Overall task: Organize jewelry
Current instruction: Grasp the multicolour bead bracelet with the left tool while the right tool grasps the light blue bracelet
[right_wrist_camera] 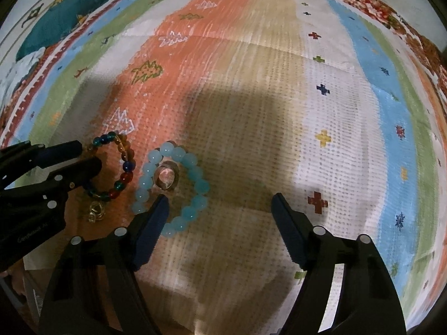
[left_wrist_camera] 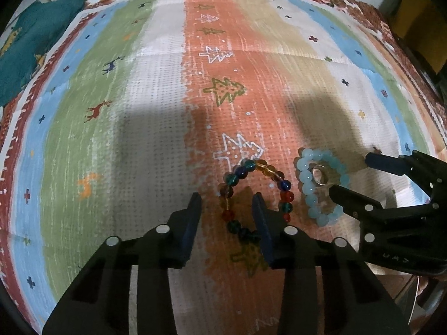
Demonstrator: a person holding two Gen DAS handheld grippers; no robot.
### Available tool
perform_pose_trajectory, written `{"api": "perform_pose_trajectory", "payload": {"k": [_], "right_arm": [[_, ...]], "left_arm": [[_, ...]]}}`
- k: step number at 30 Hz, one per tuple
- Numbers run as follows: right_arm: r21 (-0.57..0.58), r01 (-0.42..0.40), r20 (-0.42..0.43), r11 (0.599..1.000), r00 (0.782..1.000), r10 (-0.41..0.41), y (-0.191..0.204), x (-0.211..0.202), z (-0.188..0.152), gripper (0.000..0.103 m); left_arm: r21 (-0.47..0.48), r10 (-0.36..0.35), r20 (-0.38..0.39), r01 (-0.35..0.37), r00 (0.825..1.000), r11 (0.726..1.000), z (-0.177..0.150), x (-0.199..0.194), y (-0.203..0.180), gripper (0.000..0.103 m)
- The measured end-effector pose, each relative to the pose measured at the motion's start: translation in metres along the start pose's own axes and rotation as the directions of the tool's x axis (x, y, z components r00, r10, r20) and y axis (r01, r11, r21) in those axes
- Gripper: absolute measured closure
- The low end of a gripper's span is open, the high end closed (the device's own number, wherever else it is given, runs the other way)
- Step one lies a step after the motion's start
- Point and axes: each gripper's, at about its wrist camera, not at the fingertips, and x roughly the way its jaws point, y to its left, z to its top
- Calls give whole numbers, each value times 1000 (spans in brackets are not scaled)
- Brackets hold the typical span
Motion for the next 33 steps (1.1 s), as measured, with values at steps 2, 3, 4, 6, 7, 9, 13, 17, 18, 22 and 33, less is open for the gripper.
{"api": "perform_pose_trajectory", "payload": {"k": [2, 3, 4, 6, 7, 9, 13, 17, 18, 22, 33], "right_arm": [[-7, 5, -3, 1000, 1000, -5, 1, 2, 0, 33], [-9, 9, -1, 1000, 1000, -9, 1, 3, 0, 34], [-11, 11, -1, 1000, 1000, -11, 2, 3, 0, 35], [-15, 11, 2, 1000, 1000, -11, 2, 3, 0, 41], [-15, 9, 2, 1000, 1000, -9, 3, 3, 1, 46], [-15, 3, 3, 1000, 1000, -3, 3, 3, 1, 50], [-21, -7, 6, 1000, 1000, 8, 3, 2, 0, 66], [-18, -16, 7, 1000, 1000, 16, 0, 1, -1, 87], [-16, -20, 9, 1000, 1000, 20, 0, 1, -2, 88], [0, -38, 14, 999, 999, 38, -4, 0, -1, 90], [-32, -45, 73, 999, 996, 47, 3, -25, -1, 91]], "left_arm": [[5, 14, 0, -14, 1000, 1000, 0, 1, -1, 72], [4, 22, 0, -22, 1000, 1000, 0, 2, -1, 73], [6, 28, 0, -28, 1000, 1000, 0, 2, -1, 76], [15, 38, 2, -38, 999, 999, 0, 3, -2, 79], [19, 41, 3, -41, 999, 999, 0, 3, -2, 82], [23, 46, 3, -46, 999, 999, 0, 3, -1, 84], [29, 60, 6, -60, 998, 998, -1, 4, -1, 90], [21, 51, 4, -51, 999, 998, 0, 2, 0, 94], [22, 49, 3, -49, 999, 999, -1, 1, -1, 94], [29, 34, 14, -34, 999, 999, 0, -5, -3, 94], [30, 2, 57, -4, 998, 1000, 2, -24, -7, 94]]}}
